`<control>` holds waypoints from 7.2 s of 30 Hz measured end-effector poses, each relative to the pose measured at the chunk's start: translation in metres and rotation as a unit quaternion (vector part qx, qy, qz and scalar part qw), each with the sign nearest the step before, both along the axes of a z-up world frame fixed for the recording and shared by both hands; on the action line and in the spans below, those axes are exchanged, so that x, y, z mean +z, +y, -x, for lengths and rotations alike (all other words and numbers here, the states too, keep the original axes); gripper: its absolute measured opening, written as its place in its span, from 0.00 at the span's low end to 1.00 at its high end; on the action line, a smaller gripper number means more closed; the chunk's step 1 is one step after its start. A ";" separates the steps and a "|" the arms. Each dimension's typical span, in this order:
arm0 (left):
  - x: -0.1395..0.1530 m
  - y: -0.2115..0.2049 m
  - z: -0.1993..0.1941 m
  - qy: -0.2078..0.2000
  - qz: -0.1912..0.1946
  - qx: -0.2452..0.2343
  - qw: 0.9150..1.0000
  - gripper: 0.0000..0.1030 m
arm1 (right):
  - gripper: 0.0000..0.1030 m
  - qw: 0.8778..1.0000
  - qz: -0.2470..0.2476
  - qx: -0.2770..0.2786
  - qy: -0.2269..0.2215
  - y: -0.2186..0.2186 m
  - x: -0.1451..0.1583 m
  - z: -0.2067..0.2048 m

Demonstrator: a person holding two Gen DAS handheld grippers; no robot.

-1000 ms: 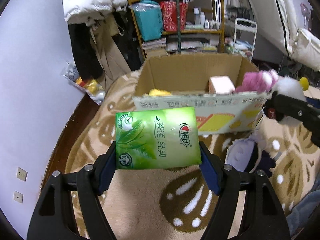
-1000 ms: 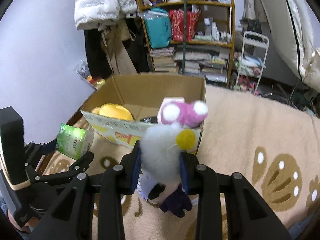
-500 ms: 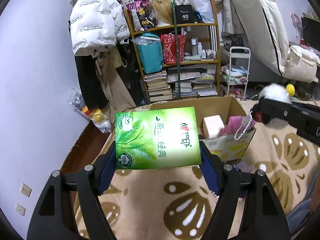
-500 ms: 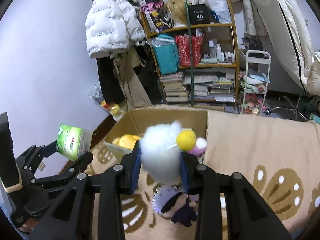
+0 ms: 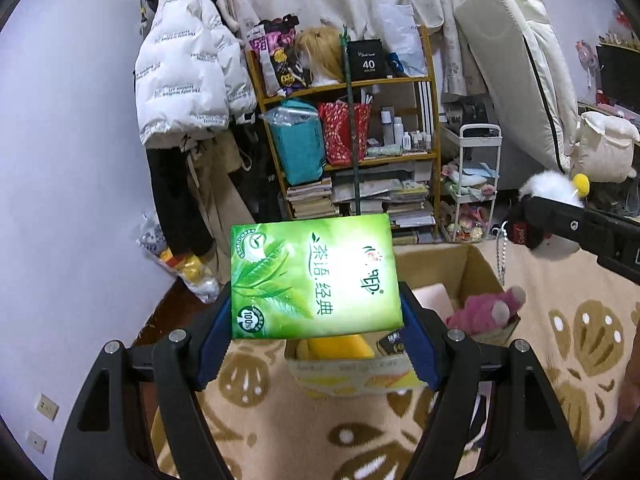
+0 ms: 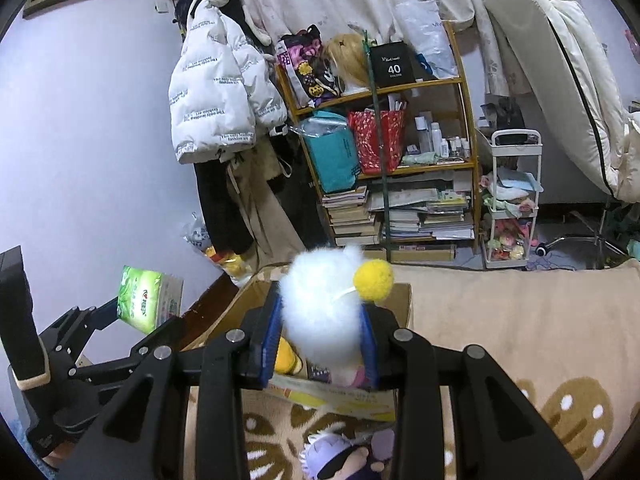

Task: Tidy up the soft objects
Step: 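Lift the green tissue pack with the left tool while the right tool lifts the chick plush over the box, then drop the green tissue pack and chick plush into the box, opening both tools, then grasp the white-haired doll plush with the left tool while the right tool grasps the clear zip bag, then lift the doll plush with the left tool while the right tool lifts the zip bag over the box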

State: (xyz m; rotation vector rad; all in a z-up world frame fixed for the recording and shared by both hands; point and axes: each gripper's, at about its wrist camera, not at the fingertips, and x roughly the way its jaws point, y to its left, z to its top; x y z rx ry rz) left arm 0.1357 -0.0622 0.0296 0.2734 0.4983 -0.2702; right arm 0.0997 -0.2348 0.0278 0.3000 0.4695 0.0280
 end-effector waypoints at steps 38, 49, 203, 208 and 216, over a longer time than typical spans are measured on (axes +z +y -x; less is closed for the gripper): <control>-0.056 -0.013 -0.053 0.091 0.009 -0.029 0.995 0.73 | 0.37 0.998 -0.021 0.015 0.065 -0.014 -0.056 -0.063; -0.056 -0.016 -0.051 0.090 0.001 -0.033 0.995 0.83 | 0.37 0.995 -0.038 0.016 0.086 -0.015 -0.066 -0.069; -0.184 -0.063 0.007 0.329 0.044 -0.138 0.933 0.58 | 0.41 0.909 -0.011 -0.033 0.416 -0.017 -0.213 -0.048; -0.193 -0.063 0.008 0.319 0.038 -0.126 0.939 0.68 | 0.40 0.909 -0.016 -0.033 0.416 -0.023 -0.211 -0.046; -0.207 -0.056 0.003 0.378 0.102 -0.108 0.914 0.68 | 0.40 0.907 -0.012 -0.034 0.420 -0.020 -0.213 -0.045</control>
